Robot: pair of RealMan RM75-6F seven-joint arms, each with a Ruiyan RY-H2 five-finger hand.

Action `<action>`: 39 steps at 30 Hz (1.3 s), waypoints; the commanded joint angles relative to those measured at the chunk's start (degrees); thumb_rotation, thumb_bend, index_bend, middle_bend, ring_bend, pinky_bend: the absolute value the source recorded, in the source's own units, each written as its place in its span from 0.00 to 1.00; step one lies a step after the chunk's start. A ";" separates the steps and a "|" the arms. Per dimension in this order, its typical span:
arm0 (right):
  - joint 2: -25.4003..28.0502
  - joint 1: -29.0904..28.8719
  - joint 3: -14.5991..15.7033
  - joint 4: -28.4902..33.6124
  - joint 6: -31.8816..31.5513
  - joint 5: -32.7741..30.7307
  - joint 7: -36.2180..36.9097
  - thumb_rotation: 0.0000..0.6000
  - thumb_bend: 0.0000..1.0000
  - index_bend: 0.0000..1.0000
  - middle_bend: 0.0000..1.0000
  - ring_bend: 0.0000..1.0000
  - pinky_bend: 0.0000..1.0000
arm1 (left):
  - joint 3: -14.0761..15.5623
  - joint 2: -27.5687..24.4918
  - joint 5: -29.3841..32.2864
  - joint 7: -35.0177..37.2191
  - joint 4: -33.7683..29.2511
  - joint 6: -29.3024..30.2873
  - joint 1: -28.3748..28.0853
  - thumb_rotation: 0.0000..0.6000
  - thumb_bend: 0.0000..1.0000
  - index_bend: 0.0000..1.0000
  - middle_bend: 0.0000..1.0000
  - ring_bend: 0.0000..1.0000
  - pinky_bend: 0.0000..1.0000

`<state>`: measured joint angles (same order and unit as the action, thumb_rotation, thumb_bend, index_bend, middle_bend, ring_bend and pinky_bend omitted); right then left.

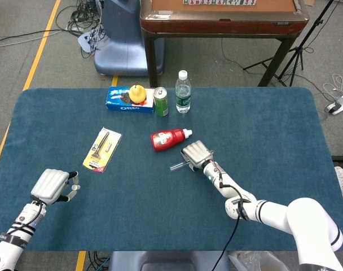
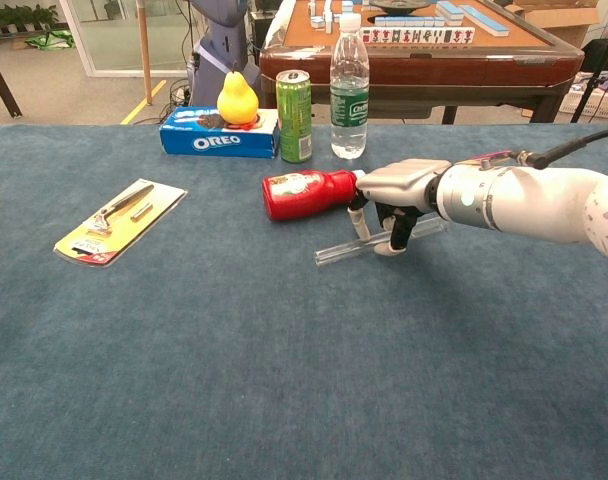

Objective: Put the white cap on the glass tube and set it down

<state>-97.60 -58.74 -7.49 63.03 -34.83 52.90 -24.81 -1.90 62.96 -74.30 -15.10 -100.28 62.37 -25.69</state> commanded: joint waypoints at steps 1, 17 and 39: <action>0.06 0.05 0.02 0.08 -0.21 0.09 0.23 1.00 0.40 0.54 0.98 1.00 1.00 | -0.13 0.00 -0.01 0.13 0.11 0.02 -0.04 1.00 0.25 0.53 1.00 1.00 1.00; 8.07 5.00 -3.88 14.25 -9.66 8.37 11.14 1.00 0.44 0.76 1.00 1.00 1.00 | -8.01 -3.79 -0.89 11.66 -2.48 -3.58 -6.06 1.00 0.25 0.53 1.00 1.00 1.00; 9.39 9.87 -9.10 24.28 -16.54 12.32 27.65 1.00 0.45 0.80 1.00 1.00 1.00 | -16.50 -2.20 -0.51 11.10 -10.95 -4.03 -15.99 1.00 0.25 0.53 1.00 1.00 1.00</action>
<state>-88.00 -48.89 -16.22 87.07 -51.49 65.19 2.29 -18.24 60.38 -74.79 -3.27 -110.93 58.30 -41.16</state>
